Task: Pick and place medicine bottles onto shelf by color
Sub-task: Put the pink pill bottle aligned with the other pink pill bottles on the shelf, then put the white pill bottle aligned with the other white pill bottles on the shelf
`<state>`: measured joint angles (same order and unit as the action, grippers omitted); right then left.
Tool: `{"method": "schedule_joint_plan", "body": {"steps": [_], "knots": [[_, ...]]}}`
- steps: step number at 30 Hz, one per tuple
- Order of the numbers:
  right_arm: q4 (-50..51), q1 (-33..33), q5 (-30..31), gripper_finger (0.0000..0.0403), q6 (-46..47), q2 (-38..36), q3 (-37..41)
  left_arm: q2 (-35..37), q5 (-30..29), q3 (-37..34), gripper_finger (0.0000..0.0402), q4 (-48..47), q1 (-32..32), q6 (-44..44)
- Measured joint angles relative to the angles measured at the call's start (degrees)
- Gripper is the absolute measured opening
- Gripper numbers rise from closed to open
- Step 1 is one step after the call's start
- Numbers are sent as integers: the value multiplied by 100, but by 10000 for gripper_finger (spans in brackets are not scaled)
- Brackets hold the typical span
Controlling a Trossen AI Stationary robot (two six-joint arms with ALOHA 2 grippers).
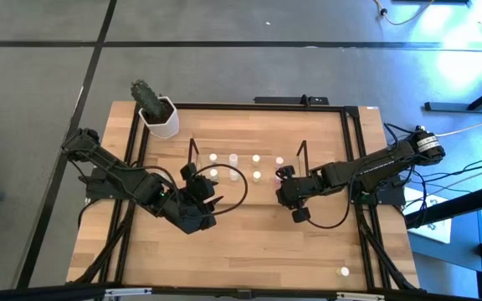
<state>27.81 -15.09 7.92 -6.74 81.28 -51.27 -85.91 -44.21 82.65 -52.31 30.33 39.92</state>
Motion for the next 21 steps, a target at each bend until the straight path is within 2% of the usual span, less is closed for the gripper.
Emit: {"method": "schedule_joint_plan", "body": {"steps": [10, 13, 21], "knots": [[37, -2, 120, 177, -273, 0, 0, 0, 0, 0, 191, 0, 0, -2], [48, 0, 304, 178, -271, 0, 0, 0, 0, 0, 191, -1, 0, -2], [48, 0, 301, 178, -276, 0, 0, 0, -1, 0, 191, -15, 0, -1]]}}
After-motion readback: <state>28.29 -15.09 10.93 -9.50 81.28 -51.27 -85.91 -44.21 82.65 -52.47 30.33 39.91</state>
